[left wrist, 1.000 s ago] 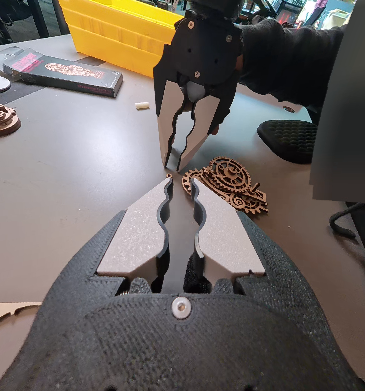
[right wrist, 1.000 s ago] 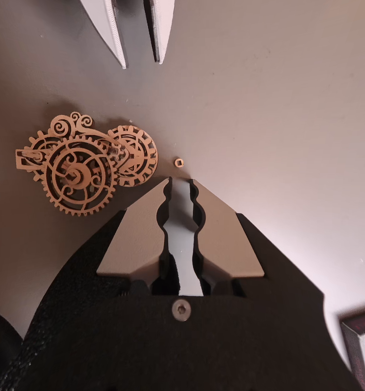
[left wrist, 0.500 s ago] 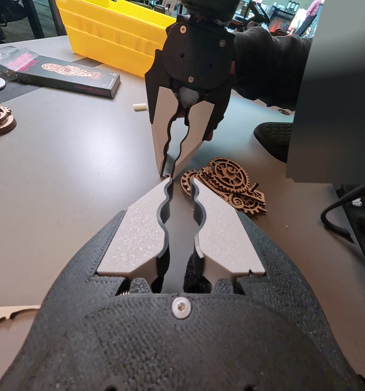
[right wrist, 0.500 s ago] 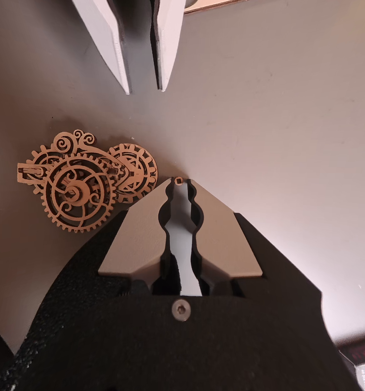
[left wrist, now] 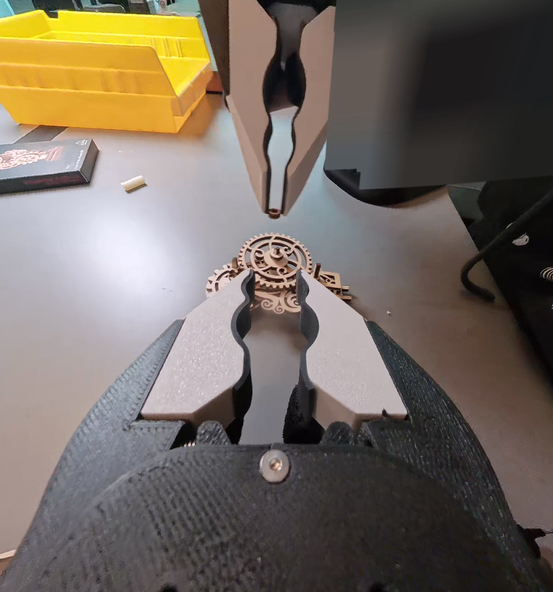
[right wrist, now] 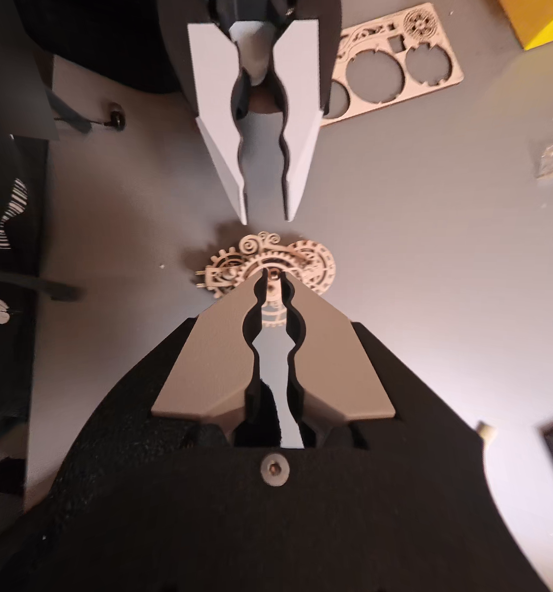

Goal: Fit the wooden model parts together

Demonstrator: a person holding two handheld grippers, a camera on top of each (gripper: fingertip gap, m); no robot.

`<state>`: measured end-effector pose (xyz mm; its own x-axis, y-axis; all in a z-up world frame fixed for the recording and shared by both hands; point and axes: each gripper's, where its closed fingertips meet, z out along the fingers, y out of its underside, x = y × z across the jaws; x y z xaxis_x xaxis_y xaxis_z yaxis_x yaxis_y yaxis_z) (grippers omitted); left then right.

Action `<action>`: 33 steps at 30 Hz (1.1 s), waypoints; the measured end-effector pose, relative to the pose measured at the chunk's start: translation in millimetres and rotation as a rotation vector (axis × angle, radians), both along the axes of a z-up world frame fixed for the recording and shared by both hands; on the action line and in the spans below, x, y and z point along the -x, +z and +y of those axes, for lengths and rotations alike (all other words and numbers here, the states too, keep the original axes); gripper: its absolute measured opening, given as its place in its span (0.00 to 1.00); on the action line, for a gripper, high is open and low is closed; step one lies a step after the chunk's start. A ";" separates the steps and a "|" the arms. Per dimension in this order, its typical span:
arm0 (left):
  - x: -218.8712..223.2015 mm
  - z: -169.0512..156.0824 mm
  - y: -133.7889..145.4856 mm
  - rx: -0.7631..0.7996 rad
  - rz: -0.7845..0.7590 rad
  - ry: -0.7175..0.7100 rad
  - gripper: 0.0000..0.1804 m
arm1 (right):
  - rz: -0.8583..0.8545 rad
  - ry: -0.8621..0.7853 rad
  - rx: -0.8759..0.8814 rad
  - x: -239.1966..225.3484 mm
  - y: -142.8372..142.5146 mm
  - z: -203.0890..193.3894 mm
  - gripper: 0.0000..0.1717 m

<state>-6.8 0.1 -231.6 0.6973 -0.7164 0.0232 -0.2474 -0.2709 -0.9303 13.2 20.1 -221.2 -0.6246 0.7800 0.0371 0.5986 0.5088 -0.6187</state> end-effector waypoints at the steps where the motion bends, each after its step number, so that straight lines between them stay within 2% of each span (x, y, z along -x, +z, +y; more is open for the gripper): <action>1: -2.7 -1.5 -1.0 -0.001 0.012 -0.009 0.13 | -0.015 -0.014 -0.003 -5.2 -4.6 -5.4 0.03; 6: -17.2 -11.5 -11.4 0.029 0.059 -0.068 0.13 | -0.048 -0.033 -0.029 -15.8 -23.7 -20.0 0.04; 13: -25.9 -18.4 -27.2 0.065 0.131 -0.111 0.13 | -0.068 -0.003 -0.086 -13.6 -28.8 -27.8 0.03; 33: -29.1 -16.7 -31.7 0.121 0.148 -0.047 0.18 | -0.086 0.023 -0.121 -13.3 -32.1 -30.8 0.04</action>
<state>22.3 -16.6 -263.3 0.6657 -0.7462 0.0107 -0.3939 -0.3635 -0.8442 26.5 -10.7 -253.2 -0.6468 0.7589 0.0757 0.6342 0.5903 -0.4994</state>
